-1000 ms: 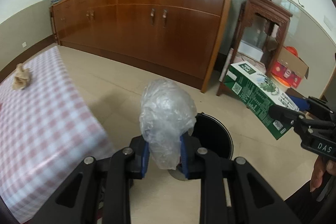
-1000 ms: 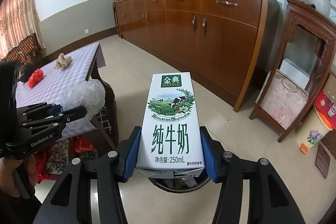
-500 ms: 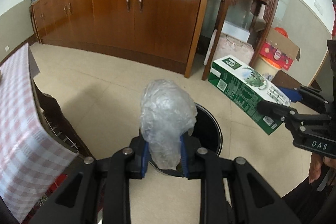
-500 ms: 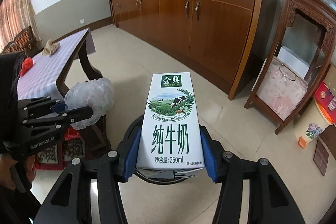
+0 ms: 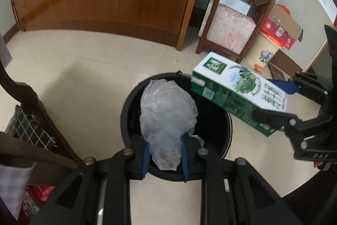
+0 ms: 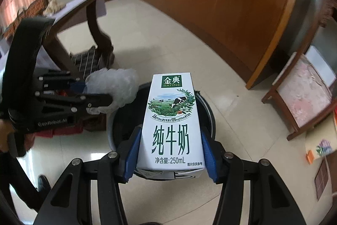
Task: Collect trash
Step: 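Open both tools over the black bin to drop bag and carton, then move both tools back toward the table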
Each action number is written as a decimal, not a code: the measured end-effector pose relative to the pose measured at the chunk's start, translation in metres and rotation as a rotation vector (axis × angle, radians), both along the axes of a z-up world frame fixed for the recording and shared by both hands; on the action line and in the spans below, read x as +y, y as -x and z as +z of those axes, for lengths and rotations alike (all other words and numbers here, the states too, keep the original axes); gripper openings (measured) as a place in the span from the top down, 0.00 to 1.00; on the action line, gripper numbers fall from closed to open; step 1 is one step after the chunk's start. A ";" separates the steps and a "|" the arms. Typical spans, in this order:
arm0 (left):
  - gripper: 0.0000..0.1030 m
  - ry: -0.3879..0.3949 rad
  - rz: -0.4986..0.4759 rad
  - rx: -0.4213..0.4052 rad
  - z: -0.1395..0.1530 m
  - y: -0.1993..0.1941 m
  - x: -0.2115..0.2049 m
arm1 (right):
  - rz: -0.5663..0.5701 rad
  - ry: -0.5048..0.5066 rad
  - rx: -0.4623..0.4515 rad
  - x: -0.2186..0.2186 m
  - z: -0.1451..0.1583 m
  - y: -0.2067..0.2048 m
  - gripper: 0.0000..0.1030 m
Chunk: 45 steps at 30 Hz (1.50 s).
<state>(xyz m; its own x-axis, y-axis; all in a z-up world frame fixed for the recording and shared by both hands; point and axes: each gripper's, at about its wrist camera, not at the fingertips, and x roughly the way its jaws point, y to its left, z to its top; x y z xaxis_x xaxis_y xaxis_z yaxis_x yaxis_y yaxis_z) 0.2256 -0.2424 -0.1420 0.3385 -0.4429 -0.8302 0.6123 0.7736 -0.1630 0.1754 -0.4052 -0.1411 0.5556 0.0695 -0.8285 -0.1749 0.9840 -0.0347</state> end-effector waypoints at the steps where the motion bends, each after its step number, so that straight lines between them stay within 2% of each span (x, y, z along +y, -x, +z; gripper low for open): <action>1: 0.75 0.000 -0.006 0.011 -0.004 -0.002 -0.001 | 0.019 -0.002 0.021 -0.001 -0.009 -0.006 0.45; 3: 0.69 -0.014 -0.032 0.056 -0.020 -0.009 -0.009 | 0.059 -0.010 0.072 -0.003 -0.026 -0.017 0.44; 4: 0.55 -0.038 -0.022 0.072 -0.031 -0.014 -0.014 | 0.076 0.026 0.088 -0.003 -0.038 -0.023 0.42; 5: 0.33 -0.059 -0.002 0.079 -0.038 -0.018 -0.012 | 0.057 0.082 0.093 -0.007 -0.047 -0.026 0.22; 6: 0.28 -0.068 0.030 0.078 -0.044 -0.021 -0.007 | 0.042 0.090 0.107 -0.011 -0.051 -0.028 0.00; 8: 0.15 -0.093 0.053 0.052 -0.046 -0.019 0.001 | 0.013 0.065 0.116 -0.023 -0.052 -0.029 0.00; 10: 0.09 -0.098 0.084 0.033 -0.045 -0.015 0.007 | -0.013 0.096 0.097 -0.028 -0.052 -0.029 0.00; 12: 0.03 -0.089 0.123 0.023 -0.040 -0.012 0.014 | -0.056 0.077 0.100 -0.034 -0.052 -0.030 0.00; 16: 0.02 -0.083 0.175 -0.018 -0.025 -0.002 0.026 | -0.128 0.071 0.080 -0.037 -0.046 -0.024 0.00; 19: 0.02 -0.089 0.193 -0.063 -0.009 0.009 0.032 | -0.129 0.097 0.050 -0.028 -0.036 -0.020 0.00; 24: 0.02 -0.080 0.209 -0.085 0.010 0.022 0.037 | -0.135 0.092 0.022 -0.017 -0.025 -0.009 0.00; 25: 0.02 -0.081 0.213 -0.088 0.008 0.014 0.042 | -0.135 0.092 0.015 -0.014 -0.023 -0.005 0.00; 30: 0.02 -0.086 0.249 -0.113 0.020 0.024 0.051 | -0.137 0.083 -0.015 -0.001 -0.007 0.009 0.00; 35: 0.02 -0.069 0.294 -0.141 0.037 0.037 0.067 | -0.124 0.069 -0.061 0.019 0.019 0.020 0.00; 45: 0.02 -0.037 0.447 -0.227 0.090 0.057 0.131 | -0.055 0.030 -0.163 0.073 0.075 0.026 0.00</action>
